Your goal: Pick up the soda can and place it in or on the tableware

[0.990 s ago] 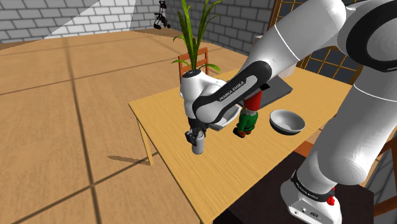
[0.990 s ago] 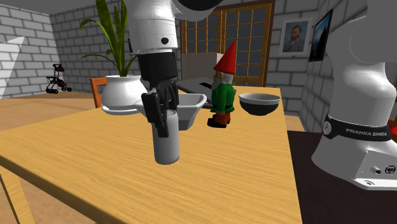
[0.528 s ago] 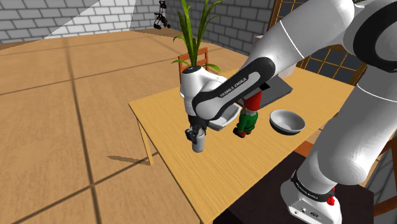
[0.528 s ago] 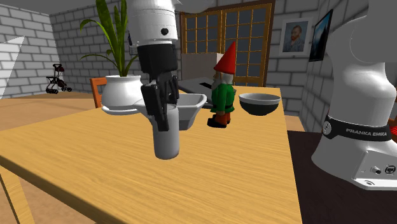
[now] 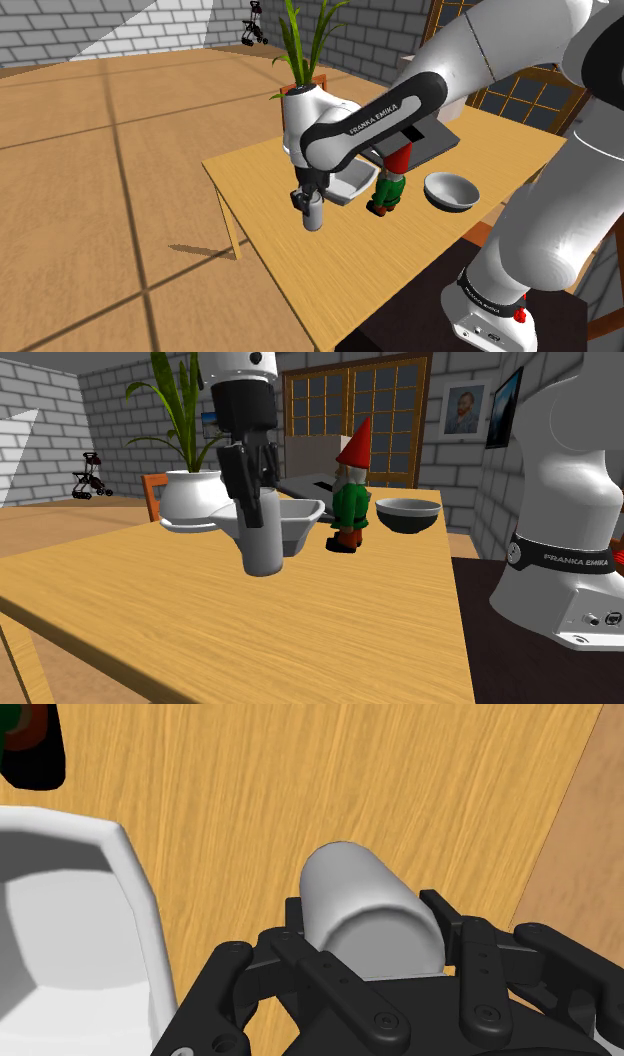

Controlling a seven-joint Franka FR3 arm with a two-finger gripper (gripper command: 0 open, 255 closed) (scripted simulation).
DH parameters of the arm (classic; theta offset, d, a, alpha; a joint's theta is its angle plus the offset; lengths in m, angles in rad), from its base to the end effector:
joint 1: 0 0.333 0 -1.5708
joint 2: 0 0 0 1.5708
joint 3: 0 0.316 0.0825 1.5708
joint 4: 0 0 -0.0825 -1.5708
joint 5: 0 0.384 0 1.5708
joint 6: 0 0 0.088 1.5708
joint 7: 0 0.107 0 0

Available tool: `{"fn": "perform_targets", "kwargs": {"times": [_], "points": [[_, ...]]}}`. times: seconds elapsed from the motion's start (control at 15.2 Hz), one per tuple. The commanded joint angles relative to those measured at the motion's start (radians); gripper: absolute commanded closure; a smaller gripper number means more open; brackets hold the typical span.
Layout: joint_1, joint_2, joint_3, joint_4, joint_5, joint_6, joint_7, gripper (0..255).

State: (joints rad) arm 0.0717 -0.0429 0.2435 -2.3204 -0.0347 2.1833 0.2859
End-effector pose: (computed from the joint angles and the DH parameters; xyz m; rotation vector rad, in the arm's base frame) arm 0.4682 0.1514 0.3503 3.0738 0.0767 -0.1233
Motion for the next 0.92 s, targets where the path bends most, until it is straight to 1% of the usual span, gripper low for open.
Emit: {"fn": "perform_targets", "kwargs": {"times": [0.0, 0.86], "points": [[0.0, -0.019, 0.0, 0.009, 0.006, -0.027, -0.005, 255], [0.001, -0.101, -0.006, 0.106, 0.028, -0.204, -0.027, 255]]}}
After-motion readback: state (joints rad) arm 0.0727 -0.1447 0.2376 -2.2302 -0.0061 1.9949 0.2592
